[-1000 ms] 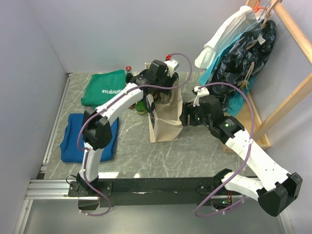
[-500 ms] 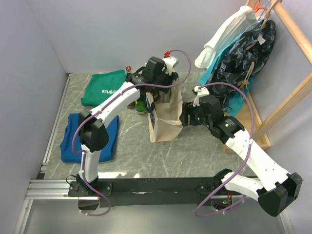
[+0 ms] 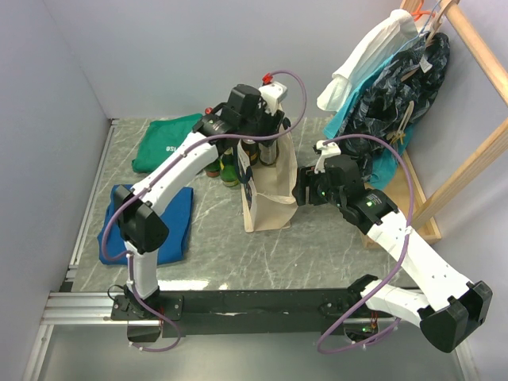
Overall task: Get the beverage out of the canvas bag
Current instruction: Take out the drink from the canvas bag.
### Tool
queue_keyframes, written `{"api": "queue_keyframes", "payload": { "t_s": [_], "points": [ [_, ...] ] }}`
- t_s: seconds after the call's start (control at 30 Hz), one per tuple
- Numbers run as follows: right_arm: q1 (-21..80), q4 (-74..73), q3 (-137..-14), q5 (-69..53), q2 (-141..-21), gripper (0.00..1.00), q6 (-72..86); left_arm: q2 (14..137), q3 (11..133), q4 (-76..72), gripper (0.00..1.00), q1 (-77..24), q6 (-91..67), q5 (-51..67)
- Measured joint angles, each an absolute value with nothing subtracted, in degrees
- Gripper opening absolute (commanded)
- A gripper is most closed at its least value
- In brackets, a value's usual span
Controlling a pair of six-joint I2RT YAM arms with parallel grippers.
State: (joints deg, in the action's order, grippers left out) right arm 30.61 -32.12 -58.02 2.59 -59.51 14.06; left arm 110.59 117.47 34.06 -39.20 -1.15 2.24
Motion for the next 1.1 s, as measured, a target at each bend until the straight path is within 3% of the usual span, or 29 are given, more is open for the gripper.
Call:
{"api": "queue_keyframes", "payload": {
  "t_s": [1.1],
  "points": [
    [30.63, -32.12, -58.06, 2.07, -60.64, 0.74, 14.28, 98.19, 117.08, 34.92, 0.01, -39.22, -1.08, 0.93]
  ]
}}
